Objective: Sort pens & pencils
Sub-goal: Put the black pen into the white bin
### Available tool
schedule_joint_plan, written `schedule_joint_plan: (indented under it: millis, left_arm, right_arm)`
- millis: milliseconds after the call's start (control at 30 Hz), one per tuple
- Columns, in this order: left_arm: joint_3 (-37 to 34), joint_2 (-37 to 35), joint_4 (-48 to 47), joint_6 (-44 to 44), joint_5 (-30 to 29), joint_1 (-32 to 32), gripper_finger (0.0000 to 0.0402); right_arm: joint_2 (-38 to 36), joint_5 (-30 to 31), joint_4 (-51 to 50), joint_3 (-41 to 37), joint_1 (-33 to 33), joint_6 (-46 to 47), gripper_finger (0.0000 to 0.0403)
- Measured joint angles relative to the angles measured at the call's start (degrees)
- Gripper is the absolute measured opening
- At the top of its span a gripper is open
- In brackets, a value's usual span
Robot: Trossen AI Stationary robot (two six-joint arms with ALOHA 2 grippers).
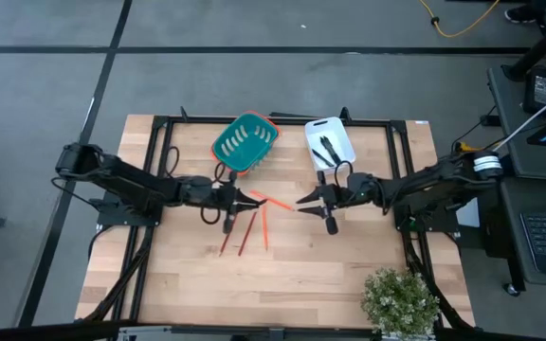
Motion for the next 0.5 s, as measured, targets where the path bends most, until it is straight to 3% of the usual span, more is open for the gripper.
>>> schedule_joint_plan:
  millis: [267,500]
  left_arm:
    - [3.06,7.06,5.0,1.0,2.95,2.36,0.0018]
    - [7.91,11.69,4.88,3.06,7.76,3.89,0.0018]
  right_arm:
    - [3.91,0.5,1.86,4.21,-0.02,-1.34,0.0157]
    - [6.16,0.5,1.34,6.86,-0.04,-3.23,0.0165]
